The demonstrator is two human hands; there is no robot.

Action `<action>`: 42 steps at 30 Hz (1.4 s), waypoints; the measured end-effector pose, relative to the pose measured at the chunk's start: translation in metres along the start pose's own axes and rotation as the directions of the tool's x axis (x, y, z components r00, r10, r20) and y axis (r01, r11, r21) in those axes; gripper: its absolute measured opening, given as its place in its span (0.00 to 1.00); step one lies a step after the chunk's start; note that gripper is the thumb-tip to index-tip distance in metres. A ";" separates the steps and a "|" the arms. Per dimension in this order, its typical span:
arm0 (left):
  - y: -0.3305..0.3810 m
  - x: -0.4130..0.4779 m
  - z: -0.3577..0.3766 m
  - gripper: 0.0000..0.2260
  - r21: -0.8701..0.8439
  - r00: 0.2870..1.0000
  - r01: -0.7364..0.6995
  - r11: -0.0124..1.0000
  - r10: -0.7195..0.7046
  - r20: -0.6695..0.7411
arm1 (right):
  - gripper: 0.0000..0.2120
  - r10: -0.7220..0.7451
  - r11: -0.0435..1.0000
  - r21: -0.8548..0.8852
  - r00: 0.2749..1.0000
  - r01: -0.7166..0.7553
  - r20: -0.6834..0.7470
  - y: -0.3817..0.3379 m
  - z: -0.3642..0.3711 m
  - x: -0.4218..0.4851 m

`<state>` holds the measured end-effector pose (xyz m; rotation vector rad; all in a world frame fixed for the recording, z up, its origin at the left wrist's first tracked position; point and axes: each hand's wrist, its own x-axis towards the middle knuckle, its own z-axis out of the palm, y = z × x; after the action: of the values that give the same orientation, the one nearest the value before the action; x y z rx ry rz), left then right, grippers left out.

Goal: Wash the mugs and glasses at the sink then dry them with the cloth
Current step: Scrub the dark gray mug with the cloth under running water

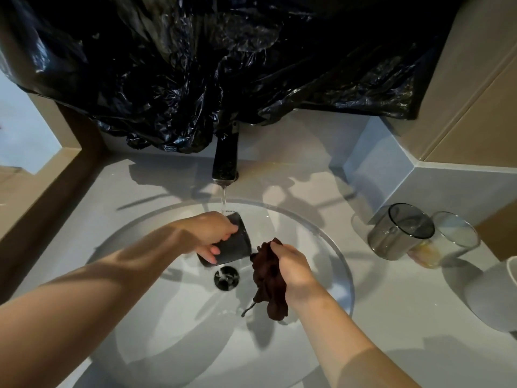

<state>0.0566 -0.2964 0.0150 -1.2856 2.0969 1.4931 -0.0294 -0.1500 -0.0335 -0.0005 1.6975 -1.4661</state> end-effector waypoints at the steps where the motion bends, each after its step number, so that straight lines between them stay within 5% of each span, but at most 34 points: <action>1: 0.000 -0.002 0.001 0.14 0.128 1.000 0.006 0.992 -0.002 -0.031 | 0.11 0.003 1.000 -0.006 1.000 -0.003 0.000 0.000 -0.001 0.001; 11: -0.028 -0.011 0.005 0.12 0.703 0.973 -0.157 0.694 0.231 -0.012 | 0.09 0.028 0.999 -0.037 0.999 -0.027 0.018 0.004 0.004 0.010; 16: -0.056 -0.018 0.010 0.14 0.901 0.921 -0.179 0.395 0.388 0.013 | 0.08 0.027 0.999 -0.040 0.999 -0.025 0.046 0.006 0.003 0.004; 19: -0.069 -0.023 0.008 0.13 0.980 0.936 -0.107 0.166 0.350 0.043 | 0.08 0.016 0.999 -0.040 0.999 -0.014 0.052 0.008 0.002 0.001; 25: -0.084 -0.029 0.004 0.15 0.973 0.892 -0.183 -0.140 0.393 0.224 | 0.06 -0.001 0.998 -0.059 0.999 0.003 0.034 0.006 0.001 -0.006; 28: -0.089 -0.039 0.001 0.13 0.987 0.908 -0.160 -0.032 0.387 0.160 | 0.07 -0.006 0.996 -0.088 1.000 0.009 0.029 0.004 0.000 -0.011; 34: -0.076 -0.060 -0.006 0.04 0.949 0.858 -0.161 -0.272 0.437 0.271 | 0.07 -0.019 0.993 -0.117 1.000 0.020 0.009 0.001 0.001 -0.017; 38: -0.087 -0.048 -0.014 0.15 0.973 0.788 -0.210 -0.093 0.573 0.225 | 0.07 -0.017 0.993 -0.113 0.999 0.021 0.029 -0.001 0.001 -0.021; 42: -0.085 -0.050 -0.012 0.16 0.974 0.777 -0.193 -0.118 0.588 0.225 | 0.06 -0.015 0.996 -0.092 0.999 0.018 0.032 -0.004 0.000 -0.024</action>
<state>0.1543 -0.2877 -0.0009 -0.1566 2.8271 -0.5380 -0.0164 -0.1387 -0.0156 -0.0871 1.7420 -1.3915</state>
